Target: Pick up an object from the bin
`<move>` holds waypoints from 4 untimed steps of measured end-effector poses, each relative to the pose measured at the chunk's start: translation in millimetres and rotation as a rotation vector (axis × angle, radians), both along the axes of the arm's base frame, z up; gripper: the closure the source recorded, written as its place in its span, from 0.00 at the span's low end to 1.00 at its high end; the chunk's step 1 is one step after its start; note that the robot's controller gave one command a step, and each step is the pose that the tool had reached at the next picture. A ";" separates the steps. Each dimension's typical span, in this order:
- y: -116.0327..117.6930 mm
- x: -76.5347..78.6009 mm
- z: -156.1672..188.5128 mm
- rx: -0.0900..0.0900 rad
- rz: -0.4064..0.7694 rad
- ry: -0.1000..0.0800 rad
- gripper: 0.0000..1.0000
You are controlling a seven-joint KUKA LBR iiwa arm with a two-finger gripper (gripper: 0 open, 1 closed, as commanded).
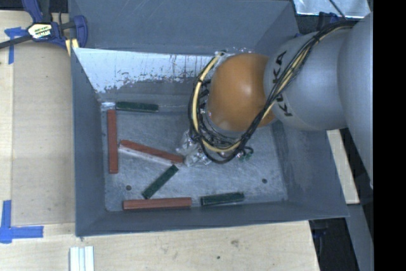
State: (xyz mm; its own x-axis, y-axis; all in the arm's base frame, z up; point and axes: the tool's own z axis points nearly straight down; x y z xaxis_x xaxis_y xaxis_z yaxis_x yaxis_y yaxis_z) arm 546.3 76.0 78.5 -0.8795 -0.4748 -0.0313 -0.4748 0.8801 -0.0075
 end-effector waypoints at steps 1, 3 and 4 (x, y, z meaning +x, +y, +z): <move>0.0 0.0 0.0 0.000 0.000 0.000 1.00; -6.1 26.1 110.5 -0.008 0.057 0.022 0.00; 15.8 10.7 70.7 -0.009 0.108 0.020 0.00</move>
Offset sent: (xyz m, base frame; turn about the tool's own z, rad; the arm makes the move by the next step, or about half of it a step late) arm 0.0236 -0.0059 0.1077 -0.0592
